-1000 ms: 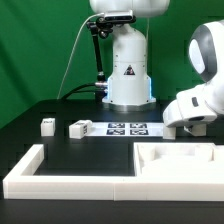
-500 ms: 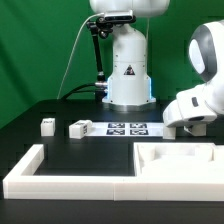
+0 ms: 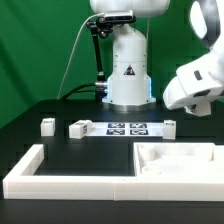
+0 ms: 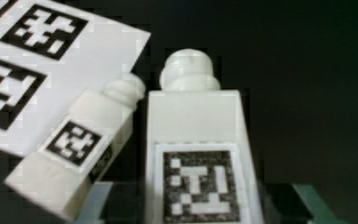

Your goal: Assemble one leg

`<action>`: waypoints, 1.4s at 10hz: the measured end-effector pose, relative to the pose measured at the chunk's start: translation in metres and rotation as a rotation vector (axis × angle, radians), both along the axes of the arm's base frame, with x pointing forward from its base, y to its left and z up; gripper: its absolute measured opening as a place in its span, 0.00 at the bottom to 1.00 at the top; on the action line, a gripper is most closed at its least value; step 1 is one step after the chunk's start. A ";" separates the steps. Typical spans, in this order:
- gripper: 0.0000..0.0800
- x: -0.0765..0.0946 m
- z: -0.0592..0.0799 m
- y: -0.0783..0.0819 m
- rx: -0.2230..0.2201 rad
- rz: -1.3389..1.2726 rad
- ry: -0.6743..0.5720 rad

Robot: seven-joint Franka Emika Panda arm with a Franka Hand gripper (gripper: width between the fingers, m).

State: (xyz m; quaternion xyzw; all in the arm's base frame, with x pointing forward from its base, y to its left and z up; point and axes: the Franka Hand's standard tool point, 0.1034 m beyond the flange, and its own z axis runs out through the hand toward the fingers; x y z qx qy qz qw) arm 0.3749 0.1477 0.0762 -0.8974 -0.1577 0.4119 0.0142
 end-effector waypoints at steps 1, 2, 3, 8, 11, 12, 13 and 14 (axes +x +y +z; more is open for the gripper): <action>0.36 -0.003 -0.002 0.000 -0.001 0.002 0.009; 0.36 -0.001 -0.005 0.000 0.003 -0.002 -0.007; 0.36 0.009 -0.008 0.001 0.022 -0.016 -0.113; 0.36 0.076 0.019 -0.010 0.127 -0.054 -0.607; 0.36 0.070 0.012 -0.015 0.165 -0.070 -0.828; 0.36 0.077 0.019 -0.020 0.190 -0.054 -0.920; 0.36 0.087 0.024 -0.024 0.214 -0.035 -1.008; 0.36 0.101 0.028 -0.026 0.237 -0.019 -1.099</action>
Offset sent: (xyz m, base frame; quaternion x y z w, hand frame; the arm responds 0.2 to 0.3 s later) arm 0.0000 0.0000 0.0000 0.0000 0.1593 0.0000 0.9872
